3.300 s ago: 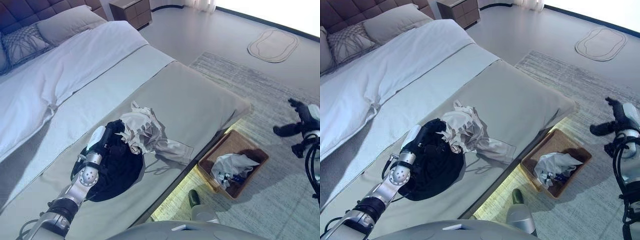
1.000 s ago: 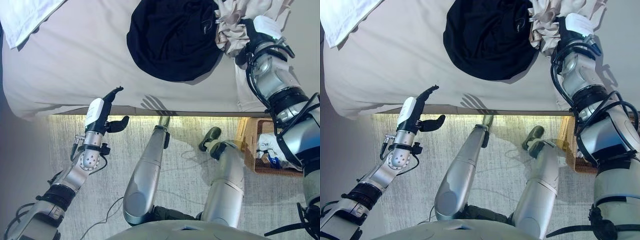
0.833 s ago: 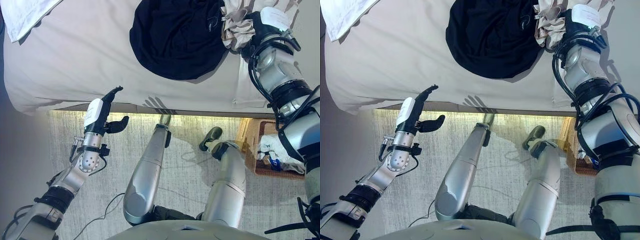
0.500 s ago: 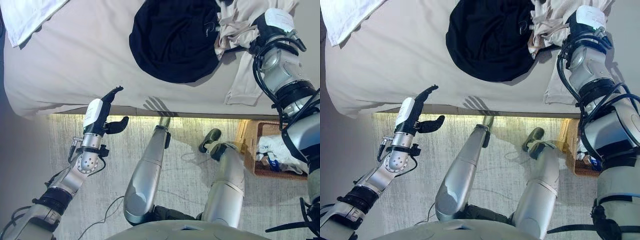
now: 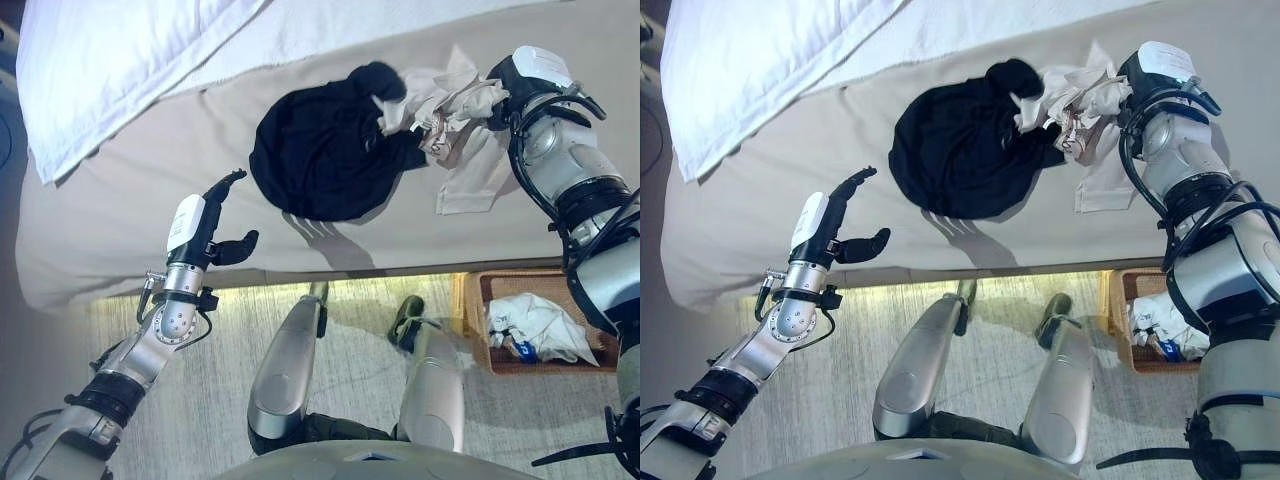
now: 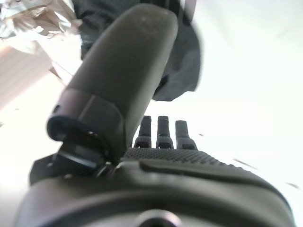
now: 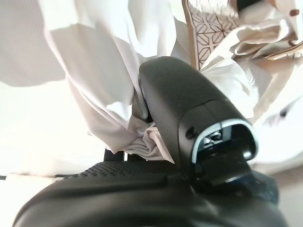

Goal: Pick up the clothes from the bed and place them into the basket

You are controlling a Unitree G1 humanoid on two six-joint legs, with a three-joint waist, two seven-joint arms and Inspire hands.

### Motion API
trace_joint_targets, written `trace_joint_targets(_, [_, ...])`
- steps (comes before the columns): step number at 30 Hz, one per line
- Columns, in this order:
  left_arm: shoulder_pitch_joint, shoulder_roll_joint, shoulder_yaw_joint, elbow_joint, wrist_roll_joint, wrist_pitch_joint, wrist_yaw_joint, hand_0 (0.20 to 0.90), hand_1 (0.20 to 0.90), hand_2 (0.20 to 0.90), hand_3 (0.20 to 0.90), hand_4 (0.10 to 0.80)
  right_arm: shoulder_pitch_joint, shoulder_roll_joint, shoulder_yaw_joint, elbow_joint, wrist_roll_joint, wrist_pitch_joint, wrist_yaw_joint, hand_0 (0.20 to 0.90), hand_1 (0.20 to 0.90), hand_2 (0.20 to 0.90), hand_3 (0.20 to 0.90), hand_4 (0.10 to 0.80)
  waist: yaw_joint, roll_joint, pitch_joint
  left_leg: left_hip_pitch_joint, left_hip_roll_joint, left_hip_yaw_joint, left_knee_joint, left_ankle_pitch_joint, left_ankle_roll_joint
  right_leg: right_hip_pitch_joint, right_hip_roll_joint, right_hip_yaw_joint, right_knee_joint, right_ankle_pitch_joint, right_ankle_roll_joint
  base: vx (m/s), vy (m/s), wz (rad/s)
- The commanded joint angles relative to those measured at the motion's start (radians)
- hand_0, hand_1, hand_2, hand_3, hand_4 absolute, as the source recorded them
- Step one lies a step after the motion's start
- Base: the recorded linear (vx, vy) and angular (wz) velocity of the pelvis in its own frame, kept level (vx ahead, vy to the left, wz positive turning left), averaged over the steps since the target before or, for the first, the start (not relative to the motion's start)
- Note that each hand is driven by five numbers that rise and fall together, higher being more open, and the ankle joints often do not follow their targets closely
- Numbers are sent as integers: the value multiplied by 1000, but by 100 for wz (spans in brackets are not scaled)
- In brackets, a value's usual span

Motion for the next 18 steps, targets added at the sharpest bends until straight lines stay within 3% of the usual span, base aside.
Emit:
trace_joint_targets(1, [13, 8, 49, -28, 2, -41, 23, 900, 900, 900, 900, 800, -43, -118, -62, -80, 40, -52, -80, 300, 300, 300, 200, 100, -18, -52, -142, 15, -18, 55, 7, -36, 30, 113, 73, -55, -28, -44, -34, 80, 23, -16])
trace_joint_targets(9, [29, -22, 48, 38, 13, -45, -9, 900, 900, 900, 900, 800, 50, -230, -161, -195, 139, -78, -64, 300, 300, 300, 200, 100, -86, -103, -292, 201, 11, 107, -171, -13, 16, 279, 104, -18, -235, 2, -3, 128, 17, -20])
trace_joint_targets(18, [61, -42, 60, 151, 36, -91, -17, 900, 900, 900, 900, 800, 149, -350, -236, -290, 110, -101, -32, 300, 300, 300, 200, 100, -155, -142, -423, 320, 38, 150, -338, 37, -2, 349, 140, 35, -363, 52, 34, 111, -21, -18])
